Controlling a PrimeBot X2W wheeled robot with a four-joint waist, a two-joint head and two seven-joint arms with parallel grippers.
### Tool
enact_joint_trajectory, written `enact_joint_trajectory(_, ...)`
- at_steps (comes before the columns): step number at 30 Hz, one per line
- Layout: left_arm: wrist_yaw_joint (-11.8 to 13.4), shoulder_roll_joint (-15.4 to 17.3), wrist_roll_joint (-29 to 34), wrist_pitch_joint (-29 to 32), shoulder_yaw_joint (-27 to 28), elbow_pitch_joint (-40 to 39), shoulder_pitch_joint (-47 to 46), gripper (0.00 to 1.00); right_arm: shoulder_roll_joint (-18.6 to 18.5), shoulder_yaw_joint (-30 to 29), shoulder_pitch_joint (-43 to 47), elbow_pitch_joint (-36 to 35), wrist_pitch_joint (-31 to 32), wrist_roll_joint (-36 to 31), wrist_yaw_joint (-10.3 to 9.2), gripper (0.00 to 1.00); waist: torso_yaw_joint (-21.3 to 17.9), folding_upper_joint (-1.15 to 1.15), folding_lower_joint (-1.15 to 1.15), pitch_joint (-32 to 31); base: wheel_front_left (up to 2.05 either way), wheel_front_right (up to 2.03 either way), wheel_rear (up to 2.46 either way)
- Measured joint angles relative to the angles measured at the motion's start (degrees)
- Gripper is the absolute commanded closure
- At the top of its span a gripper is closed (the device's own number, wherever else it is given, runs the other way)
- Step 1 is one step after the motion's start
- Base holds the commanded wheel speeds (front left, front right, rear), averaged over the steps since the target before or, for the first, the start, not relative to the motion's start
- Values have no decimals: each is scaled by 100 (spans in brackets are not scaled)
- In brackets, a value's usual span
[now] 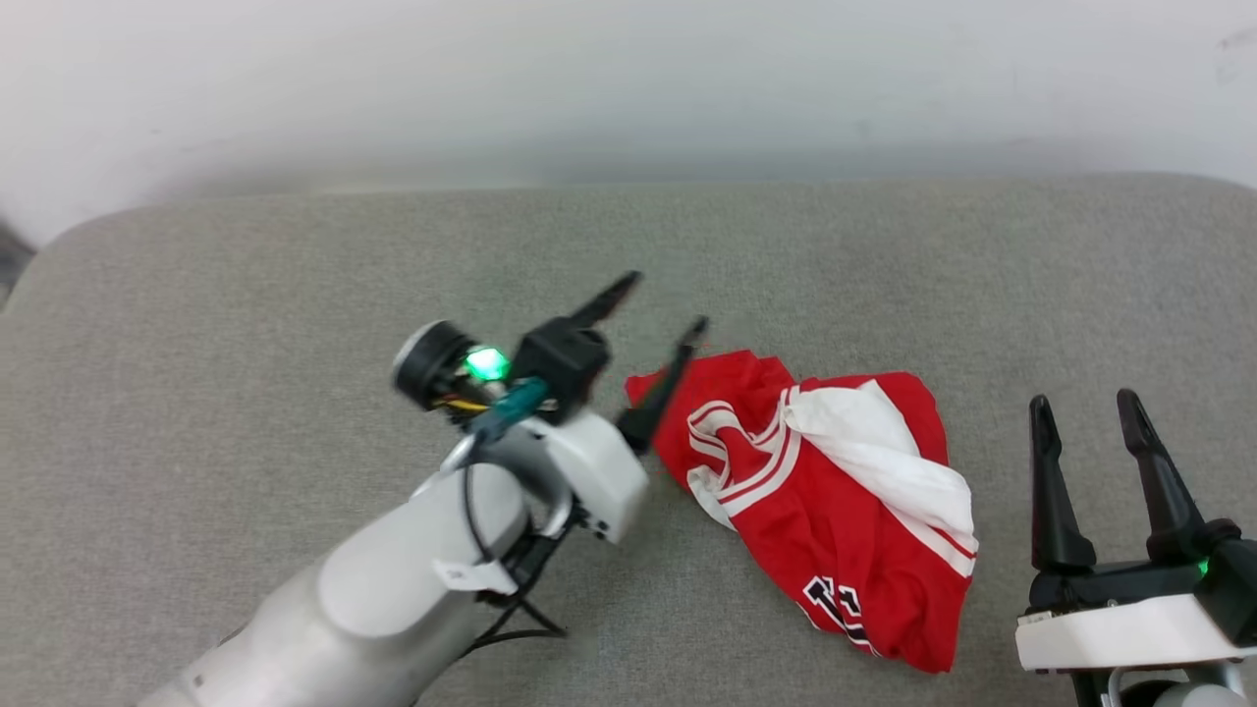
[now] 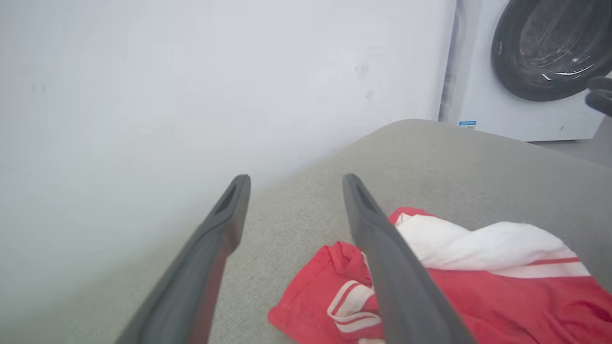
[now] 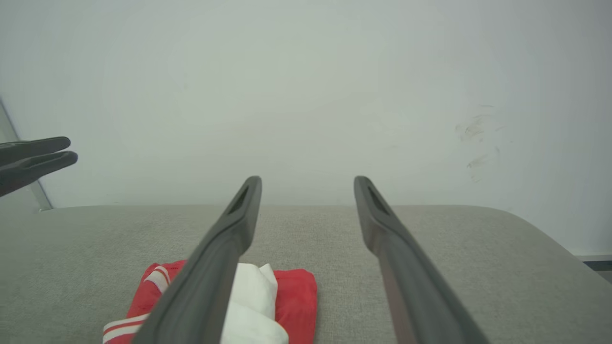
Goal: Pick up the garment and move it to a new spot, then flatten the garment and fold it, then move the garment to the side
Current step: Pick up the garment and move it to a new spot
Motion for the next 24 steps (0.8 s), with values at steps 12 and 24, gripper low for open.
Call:
enact_joint_trajectory(12,1269,494,1173,-97,2520,-1490,2279,0,0,-51,244,23,0,-1,0,0,191,0,0,-402,0,0,0)
enact_joint_trajectory(24,837,-99,2143,-98,4130,-1833,4145,0,0,12,393,46,0,-8,0,0,198,0,0,-599,0,0,0)
